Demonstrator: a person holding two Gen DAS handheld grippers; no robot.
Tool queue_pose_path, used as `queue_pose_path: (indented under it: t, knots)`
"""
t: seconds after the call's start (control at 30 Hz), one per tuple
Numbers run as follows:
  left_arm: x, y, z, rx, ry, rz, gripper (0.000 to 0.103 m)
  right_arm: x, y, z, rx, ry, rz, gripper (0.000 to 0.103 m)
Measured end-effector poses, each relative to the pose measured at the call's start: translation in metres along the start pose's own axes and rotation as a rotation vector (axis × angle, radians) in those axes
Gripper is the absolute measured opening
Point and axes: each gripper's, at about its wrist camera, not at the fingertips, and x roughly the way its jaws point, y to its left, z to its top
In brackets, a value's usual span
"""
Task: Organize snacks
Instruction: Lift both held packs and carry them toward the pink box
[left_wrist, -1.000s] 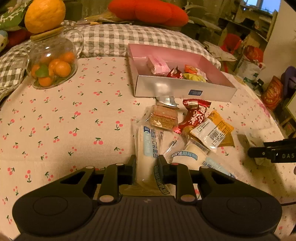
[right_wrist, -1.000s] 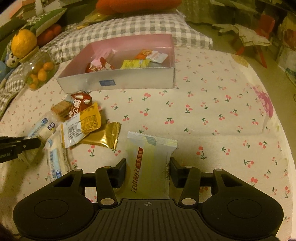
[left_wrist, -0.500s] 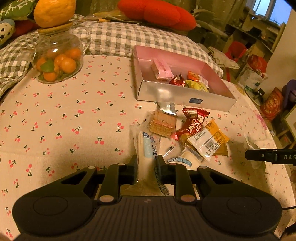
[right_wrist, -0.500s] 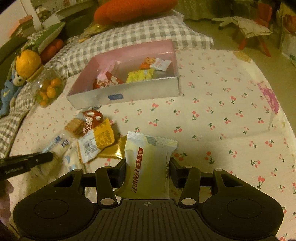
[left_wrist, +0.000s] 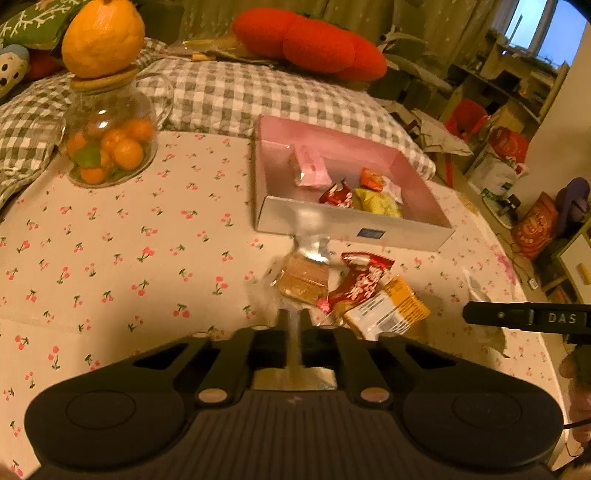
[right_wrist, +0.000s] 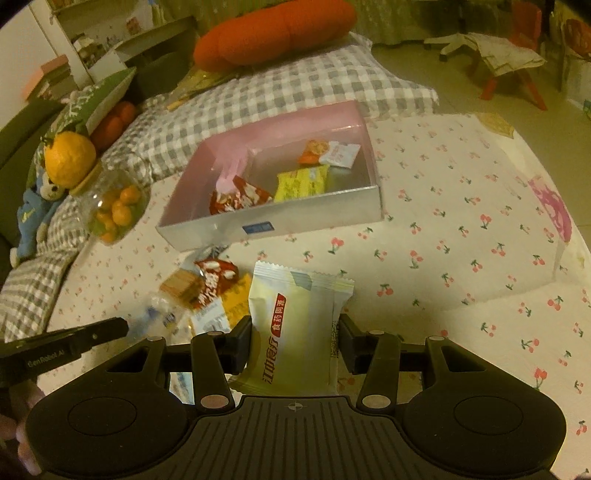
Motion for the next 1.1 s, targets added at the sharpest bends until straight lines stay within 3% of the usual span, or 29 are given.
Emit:
queue_pose_path:
  t: [0.17,0.27,0.43,0.5,0.77,0.97,1.1]
  knots:
    - [0.001,0.001,0.002,0.013,0.02,-0.014,0.003,0.002,0.002,0.004,0.011,0.0,0.006,0.047]
    - [0.006,0.009,-0.001,0.006,0.053,0.002,0.009,0.006,0.0,0.002,0.021,0.021,0.012,0.047]
    - [0.013,0.016,-0.002,-0.047,0.078,-0.027,0.034,0.012,0.0,-0.001,0.022,0.052,0.013,0.047]
    - [0.017,0.013,-0.004,-0.049,0.098,-0.037,0.039,0.013,0.002,-0.003,0.011,0.06,0.012,0.047]
    - [0.032,-0.007,-0.014,0.064,0.172,0.108,0.036,0.02,0.015,-0.014,-0.057,0.098,0.007,0.047]
    - [0.036,0.001,-0.017,0.053,0.206,0.124,0.035,0.023,0.02,-0.018,-0.086,0.117,0.002,0.047]
    - [0.033,0.001,-0.016,0.048,0.198,0.124,0.021,0.024,0.025,-0.021,-0.123,0.124,-0.012,0.047]
